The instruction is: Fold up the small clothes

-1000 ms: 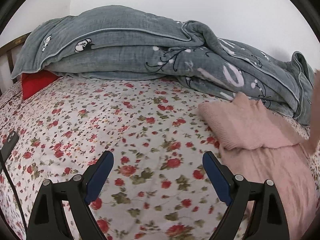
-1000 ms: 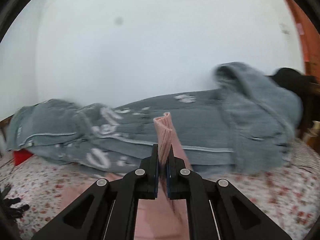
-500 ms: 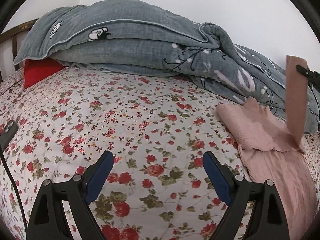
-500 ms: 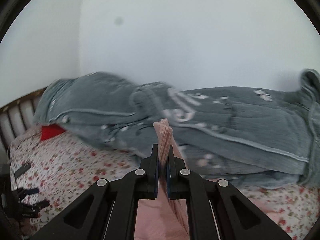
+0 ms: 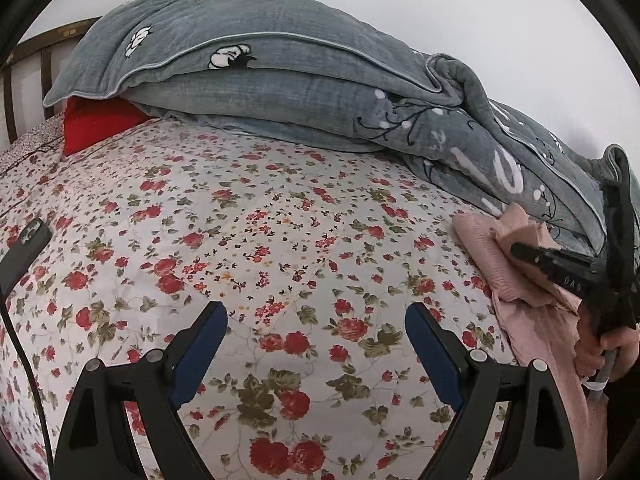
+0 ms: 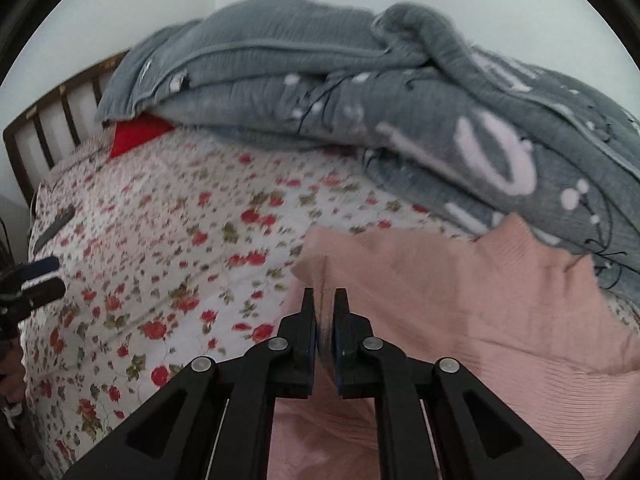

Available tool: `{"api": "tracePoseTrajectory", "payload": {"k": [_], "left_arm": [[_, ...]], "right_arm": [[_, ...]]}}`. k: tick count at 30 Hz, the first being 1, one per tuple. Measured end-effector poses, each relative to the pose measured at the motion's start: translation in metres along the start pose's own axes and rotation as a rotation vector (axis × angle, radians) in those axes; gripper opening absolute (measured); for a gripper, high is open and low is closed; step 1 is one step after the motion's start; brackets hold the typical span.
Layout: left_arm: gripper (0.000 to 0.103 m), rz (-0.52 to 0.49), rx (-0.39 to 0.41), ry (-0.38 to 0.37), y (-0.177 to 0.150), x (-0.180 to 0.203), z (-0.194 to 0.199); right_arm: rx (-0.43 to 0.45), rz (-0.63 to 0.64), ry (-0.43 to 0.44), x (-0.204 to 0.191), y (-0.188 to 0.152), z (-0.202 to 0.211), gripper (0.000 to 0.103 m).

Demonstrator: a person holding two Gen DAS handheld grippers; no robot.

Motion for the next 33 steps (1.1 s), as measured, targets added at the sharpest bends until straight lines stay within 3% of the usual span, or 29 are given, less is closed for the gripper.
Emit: {"api": "tracePoseTrajectory", "payload": {"k": [2, 4, 6, 9, 12, 15, 17, 19, 22, 25, 28, 33], "left_arm": [[0.091, -0.001, -0.003, -0.01, -0.001, 0.002, -0.001], [0.091, -0.007, -0.005, -0.016, -0.001, 0.005, -0.001], [0.091, -0.02, -0.008, -0.027, -0.002, 0.011, -0.001], [0.091, -0.037, -0.007, -0.038, -0.002, 0.021, -0.002], [0.091, -0.041, -0.013, -0.052, -0.003, 0.029, -0.002], [0.091, -0.048, -0.018, -0.045, -0.006, 0.032, 0.0], [0.091, -0.055, -0.019, -0.028, -0.007, 0.031, 0.003], [0.091, -0.05, -0.024, -0.024, -0.009, 0.03, 0.006], [0.091, -0.044, -0.028, -0.029, -0.013, 0.033, 0.014], [0.091, -0.049, -0.012, -0.054, -0.019, 0.044, 0.027], [0.091, -0.07, -0.02, -0.096, -0.031, 0.061, 0.039], [0.091, -0.086, -0.043, -0.177, -0.058, 0.087, 0.054]], "right_arm": [[-0.048, 0.021, 0.023, -0.006, -0.003, -0.003, 0.024], [-0.074, 0.039, 0.026, -0.007, -0.01, 0.002, 0.044], [-0.034, 0.03, 0.026, -0.002, -0.013, 0.02, 0.048], [0.043, -0.025, 0.007, 0.014, -0.006, 0.041, 0.049], [0.052, -0.077, 0.014, 0.024, 0.003, 0.035, 0.049], [-0.013, -0.076, 0.036, 0.02, -0.002, 0.009, 0.049], [-0.109, -0.019, 0.005, 0.011, -0.016, -0.014, 0.046], [-0.118, -0.032, 0.01, 0.012, -0.022, -0.014, 0.045], [-0.082, -0.121, 0.03, 0.026, -0.021, 0.019, 0.045], [-0.012, -0.199, -0.003, 0.048, -0.031, 0.075, 0.049], [0.048, -0.246, -0.137, 0.077, -0.059, 0.135, 0.053], [0.018, -0.247, -0.332, 0.107, -0.127, 0.215, 0.057]]}}
Point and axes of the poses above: each gripper's, at about its wrist camera, not at the fingertips, and z roughly against the way its jaws point, x to its right, y to its top, the point moved 5 cm from there along -z, roughly the way its jaws point, and after that the axes turned 3 degrees about z, right-handed, at the moved point
